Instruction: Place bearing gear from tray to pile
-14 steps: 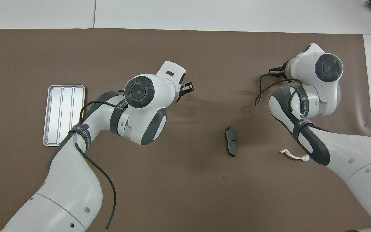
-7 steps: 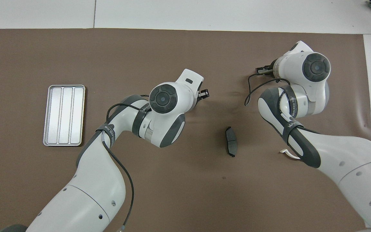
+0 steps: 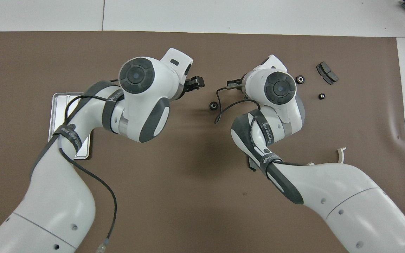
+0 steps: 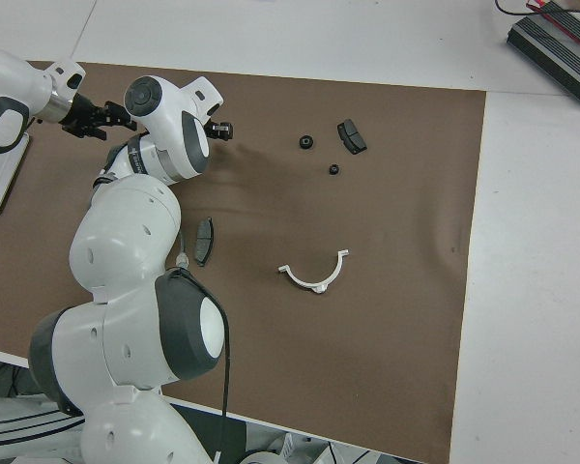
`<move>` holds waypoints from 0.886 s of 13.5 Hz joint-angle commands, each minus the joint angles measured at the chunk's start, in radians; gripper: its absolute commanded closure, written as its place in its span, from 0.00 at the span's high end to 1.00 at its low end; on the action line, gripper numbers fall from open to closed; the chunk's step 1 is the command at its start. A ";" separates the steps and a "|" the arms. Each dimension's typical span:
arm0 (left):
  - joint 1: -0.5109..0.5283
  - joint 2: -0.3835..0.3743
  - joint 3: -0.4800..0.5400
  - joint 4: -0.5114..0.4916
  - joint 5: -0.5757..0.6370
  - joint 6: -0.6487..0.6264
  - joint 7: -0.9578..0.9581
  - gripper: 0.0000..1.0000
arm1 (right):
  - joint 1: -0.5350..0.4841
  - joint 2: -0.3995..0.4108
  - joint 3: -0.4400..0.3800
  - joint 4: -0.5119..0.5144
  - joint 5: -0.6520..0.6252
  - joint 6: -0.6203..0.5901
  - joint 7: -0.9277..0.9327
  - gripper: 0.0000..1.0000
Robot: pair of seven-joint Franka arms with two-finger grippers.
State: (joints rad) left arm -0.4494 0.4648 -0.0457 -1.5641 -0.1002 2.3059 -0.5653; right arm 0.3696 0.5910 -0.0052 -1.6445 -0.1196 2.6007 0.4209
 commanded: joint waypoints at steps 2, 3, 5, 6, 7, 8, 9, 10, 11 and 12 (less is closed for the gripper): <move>0.161 -0.201 -0.005 -0.135 0.004 -0.161 0.264 1.00 | 0.081 -0.013 -0.002 -0.011 -0.020 -0.019 0.097 0.70; 0.208 -0.230 -0.005 -0.136 0.004 -0.219 0.344 1.00 | 0.107 -0.016 -0.004 -0.018 -0.020 -0.025 0.114 0.70; 0.303 -0.267 -0.005 -0.136 0.004 -0.305 0.492 1.00 | 0.138 -0.028 -0.004 -0.024 -0.020 -0.083 0.139 0.70; 0.352 -0.284 -0.005 -0.132 0.004 -0.337 0.552 1.00 | 0.141 -0.036 -0.004 -0.040 -0.020 -0.091 0.139 0.69; 0.385 -0.308 -0.005 -0.131 0.004 -0.377 0.596 1.00 | 0.143 -0.042 -0.004 -0.058 -0.021 -0.091 0.141 0.66; 0.406 -0.337 -0.003 -0.126 0.004 -0.420 0.625 1.00 | 0.152 -0.049 -0.004 -0.072 -0.021 -0.091 0.139 0.63; 0.443 -0.378 -0.009 -0.123 0.005 -0.457 0.633 1.00 | 0.152 -0.053 -0.004 -0.086 -0.021 -0.093 0.137 0.60; 0.475 -0.421 -0.022 -0.120 0.007 -0.506 0.633 1.00 | 0.152 -0.059 -0.004 -0.093 -0.025 -0.093 0.136 0.58; 0.491 -0.451 -0.037 -0.111 0.010 -0.551 0.631 1.00 | 0.150 -0.059 -0.004 -0.095 -0.032 -0.094 0.133 0.54; 0.485 -0.468 -0.039 -0.097 0.014 -0.598 0.628 1.00 | 0.150 -0.059 -0.004 -0.095 -0.037 -0.094 0.133 0.51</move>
State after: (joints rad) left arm 0.0188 0.0633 -0.0551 -1.6533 -0.1005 1.7843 0.0610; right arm 0.5200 0.5702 -0.0077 -1.6975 -0.1237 2.5144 0.5386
